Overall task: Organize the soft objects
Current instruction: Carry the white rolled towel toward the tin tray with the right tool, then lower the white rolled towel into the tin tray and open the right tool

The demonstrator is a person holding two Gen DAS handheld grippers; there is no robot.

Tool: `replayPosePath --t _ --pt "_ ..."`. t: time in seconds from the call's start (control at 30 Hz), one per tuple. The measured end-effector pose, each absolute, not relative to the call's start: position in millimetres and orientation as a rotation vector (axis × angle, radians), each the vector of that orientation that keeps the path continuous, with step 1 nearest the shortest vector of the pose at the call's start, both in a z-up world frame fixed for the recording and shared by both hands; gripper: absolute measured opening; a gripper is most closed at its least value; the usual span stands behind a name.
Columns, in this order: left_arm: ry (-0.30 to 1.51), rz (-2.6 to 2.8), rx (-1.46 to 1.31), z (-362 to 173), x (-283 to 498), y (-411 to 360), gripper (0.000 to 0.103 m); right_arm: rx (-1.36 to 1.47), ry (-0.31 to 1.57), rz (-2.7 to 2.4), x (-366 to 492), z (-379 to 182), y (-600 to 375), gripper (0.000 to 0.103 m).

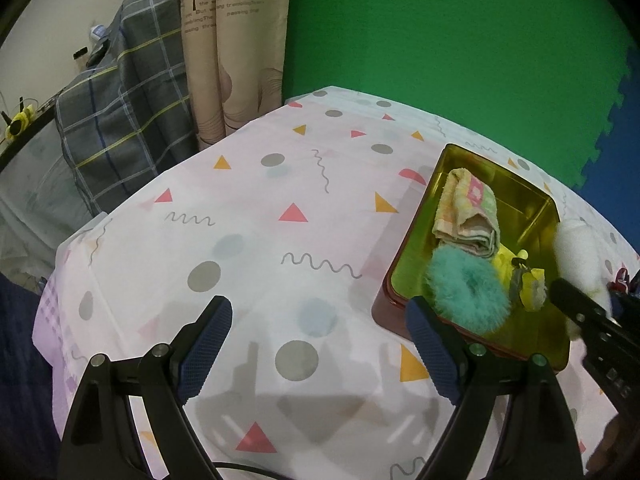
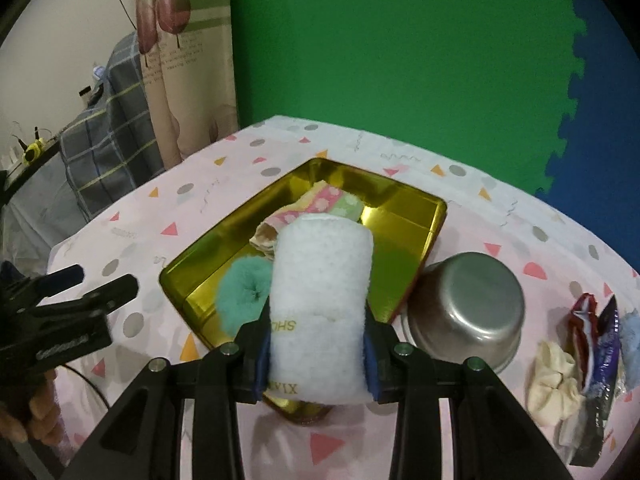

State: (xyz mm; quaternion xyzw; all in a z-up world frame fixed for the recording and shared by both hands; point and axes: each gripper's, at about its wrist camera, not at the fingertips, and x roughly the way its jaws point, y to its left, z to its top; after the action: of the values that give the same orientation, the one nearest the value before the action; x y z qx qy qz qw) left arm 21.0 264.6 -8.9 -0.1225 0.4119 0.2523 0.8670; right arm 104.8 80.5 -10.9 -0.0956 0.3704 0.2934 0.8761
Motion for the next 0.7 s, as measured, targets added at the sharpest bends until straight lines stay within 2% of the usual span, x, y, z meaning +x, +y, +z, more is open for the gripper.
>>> replayPosePath --t 0.23,0.3,0.5,0.7 --pt "0.865 0.522 -0.249 -9 22 263 0.086 -0.198 0.803 0.595 120 -23 94 0.044" --pt "0.864 0.520 -0.248 -9 23 262 0.086 -0.211 0.807 0.599 119 -24 97 0.051" --pt "0.866 0.517 -0.251 -10 24 262 0.086 -0.217 0.779 0.614 113 -18 95 0.060" --pt "0.862 0.510 -0.239 -11 25 259 0.086 -0.190 0.768 0.618 106 -10 83 0.061"
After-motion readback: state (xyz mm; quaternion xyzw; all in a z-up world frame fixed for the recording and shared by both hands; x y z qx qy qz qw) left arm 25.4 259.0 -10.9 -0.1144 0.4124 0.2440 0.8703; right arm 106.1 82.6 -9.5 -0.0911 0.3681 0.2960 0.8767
